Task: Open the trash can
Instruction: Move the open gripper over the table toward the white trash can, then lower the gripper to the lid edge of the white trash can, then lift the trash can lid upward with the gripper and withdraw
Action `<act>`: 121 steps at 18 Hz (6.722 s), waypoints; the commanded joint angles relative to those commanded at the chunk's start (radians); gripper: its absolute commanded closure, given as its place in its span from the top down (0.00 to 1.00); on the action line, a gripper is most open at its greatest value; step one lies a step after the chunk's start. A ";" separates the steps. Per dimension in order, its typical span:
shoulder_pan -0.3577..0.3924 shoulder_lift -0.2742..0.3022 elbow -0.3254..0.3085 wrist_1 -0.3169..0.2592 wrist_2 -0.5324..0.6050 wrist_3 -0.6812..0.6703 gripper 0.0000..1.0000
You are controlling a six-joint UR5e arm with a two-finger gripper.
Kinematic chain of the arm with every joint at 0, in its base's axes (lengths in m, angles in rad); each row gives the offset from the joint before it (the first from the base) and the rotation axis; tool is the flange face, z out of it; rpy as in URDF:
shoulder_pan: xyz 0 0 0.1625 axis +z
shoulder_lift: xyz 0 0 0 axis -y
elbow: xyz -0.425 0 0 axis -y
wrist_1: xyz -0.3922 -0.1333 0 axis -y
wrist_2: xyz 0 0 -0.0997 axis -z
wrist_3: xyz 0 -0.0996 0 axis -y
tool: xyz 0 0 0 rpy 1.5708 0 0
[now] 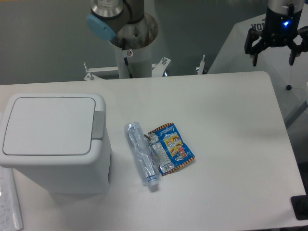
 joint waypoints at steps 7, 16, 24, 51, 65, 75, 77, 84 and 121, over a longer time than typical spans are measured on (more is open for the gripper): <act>-0.022 0.015 -0.002 -0.002 -0.009 -0.002 1.00; -0.138 0.015 -0.014 0.002 -0.011 -0.270 1.00; -0.247 0.034 -0.020 -0.008 -0.072 -0.413 1.00; -0.512 0.014 -0.064 0.175 -0.250 -0.945 1.00; -0.535 -0.003 -0.058 0.175 -0.250 -0.962 1.00; -0.571 -0.017 -0.064 0.175 -0.247 -0.968 1.00; -0.572 -0.017 -0.066 0.175 -0.247 -0.968 1.00; -0.581 -0.014 -0.071 0.173 -0.252 -0.968 1.00; -0.313 -0.006 0.021 0.181 -0.215 -0.780 1.00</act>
